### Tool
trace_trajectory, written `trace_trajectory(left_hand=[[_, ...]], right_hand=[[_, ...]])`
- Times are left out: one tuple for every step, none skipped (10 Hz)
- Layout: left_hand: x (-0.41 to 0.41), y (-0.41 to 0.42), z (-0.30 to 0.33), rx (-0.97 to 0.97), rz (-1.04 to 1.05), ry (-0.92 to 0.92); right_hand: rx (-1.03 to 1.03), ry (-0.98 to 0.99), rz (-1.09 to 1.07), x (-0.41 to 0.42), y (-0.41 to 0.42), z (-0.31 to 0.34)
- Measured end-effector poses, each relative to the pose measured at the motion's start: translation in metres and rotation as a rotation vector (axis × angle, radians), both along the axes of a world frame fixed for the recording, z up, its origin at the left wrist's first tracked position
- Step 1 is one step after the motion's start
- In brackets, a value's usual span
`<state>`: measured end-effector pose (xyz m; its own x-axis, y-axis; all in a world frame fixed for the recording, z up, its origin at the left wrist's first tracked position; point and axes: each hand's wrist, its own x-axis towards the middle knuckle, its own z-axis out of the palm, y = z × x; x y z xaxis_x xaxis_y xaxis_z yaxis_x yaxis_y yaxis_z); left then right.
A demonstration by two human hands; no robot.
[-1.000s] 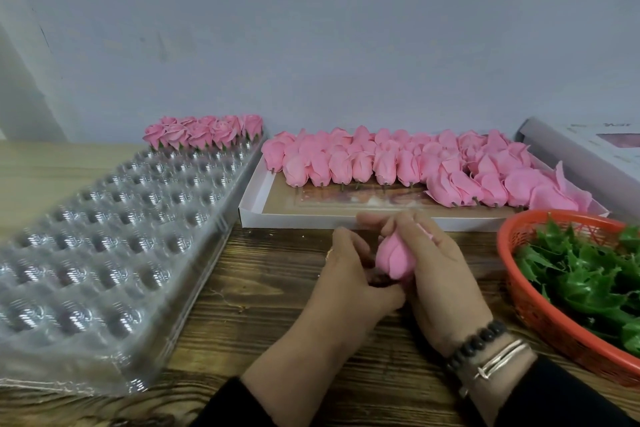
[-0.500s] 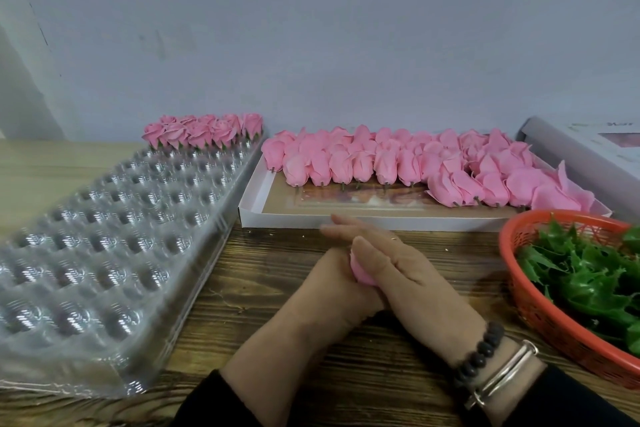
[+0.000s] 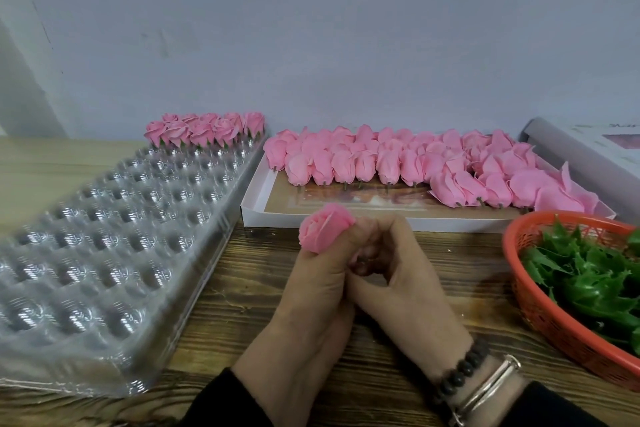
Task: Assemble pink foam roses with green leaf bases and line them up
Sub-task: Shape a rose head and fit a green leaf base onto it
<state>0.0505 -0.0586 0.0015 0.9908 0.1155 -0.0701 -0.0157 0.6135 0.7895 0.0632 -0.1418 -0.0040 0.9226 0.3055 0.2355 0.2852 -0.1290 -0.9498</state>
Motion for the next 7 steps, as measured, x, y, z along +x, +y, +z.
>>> trace_trajectory(left_hand=[[0.0,-0.002,0.0,-0.043,-0.033,0.003],[0.003,0.004,0.0,-0.043,-0.129,0.029],[0.005,0.009,0.0,-0.045,-0.131,0.069],[0.005,0.009,-0.002,-0.045,-0.13,0.051],[0.005,0.01,-0.005,-0.022,-0.127,0.039],[0.005,0.01,-0.002,-0.004,-0.134,0.071],[0.007,0.011,-0.003,0.061,-0.148,0.049]], right_hand=[[0.012,-0.002,-0.016,0.001,-0.002,0.002],[0.015,0.031,0.024,0.004,-0.008,0.001],[0.004,0.083,0.108,0.007,-0.012,0.001],[0.031,0.092,0.123,0.005,-0.01,0.003],[0.018,0.083,0.096,0.005,-0.008,0.002],[0.016,0.114,0.143,0.008,-0.012,0.001],[0.071,0.191,0.217,0.009,-0.016,0.002]])
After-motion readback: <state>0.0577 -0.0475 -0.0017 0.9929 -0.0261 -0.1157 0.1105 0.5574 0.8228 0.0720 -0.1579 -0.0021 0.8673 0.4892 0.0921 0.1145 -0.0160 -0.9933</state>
